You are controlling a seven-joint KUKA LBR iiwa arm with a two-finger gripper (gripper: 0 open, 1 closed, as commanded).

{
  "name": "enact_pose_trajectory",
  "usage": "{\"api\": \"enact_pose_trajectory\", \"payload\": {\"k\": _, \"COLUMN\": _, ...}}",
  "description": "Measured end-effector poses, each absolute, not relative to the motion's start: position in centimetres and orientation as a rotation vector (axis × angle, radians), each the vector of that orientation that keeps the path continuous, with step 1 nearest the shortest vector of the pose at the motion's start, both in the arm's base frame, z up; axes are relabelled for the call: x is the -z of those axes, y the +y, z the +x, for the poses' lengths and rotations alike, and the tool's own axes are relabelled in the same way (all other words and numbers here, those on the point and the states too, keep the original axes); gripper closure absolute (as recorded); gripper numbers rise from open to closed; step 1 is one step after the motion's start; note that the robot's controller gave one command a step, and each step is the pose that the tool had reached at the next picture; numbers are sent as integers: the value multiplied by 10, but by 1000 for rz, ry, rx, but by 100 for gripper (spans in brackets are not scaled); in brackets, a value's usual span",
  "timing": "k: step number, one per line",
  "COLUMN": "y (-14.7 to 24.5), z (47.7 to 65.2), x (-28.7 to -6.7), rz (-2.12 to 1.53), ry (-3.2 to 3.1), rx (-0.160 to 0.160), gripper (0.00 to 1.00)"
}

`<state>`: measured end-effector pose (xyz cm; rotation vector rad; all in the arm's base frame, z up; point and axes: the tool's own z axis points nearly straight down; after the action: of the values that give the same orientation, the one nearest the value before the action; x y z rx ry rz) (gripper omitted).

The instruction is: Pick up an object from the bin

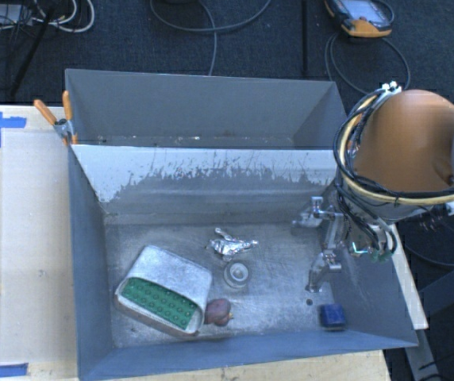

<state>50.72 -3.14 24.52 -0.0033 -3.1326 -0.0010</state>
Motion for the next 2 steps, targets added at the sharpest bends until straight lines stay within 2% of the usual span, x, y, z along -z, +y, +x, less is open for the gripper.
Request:
{"api": "enact_pose_trajectory", "payload": {"k": 1, "y": 19, "z": 544, "x": -145, "rz": 166, "ry": -3130, "rx": 3, "gripper": 0}}
{"api": "enact_pose_trajectory", "payload": {"k": 2, "y": 23, "z": 583, "x": -70, "rz": 225, "ry": -3139, "rx": 1, "gripper": 0}}
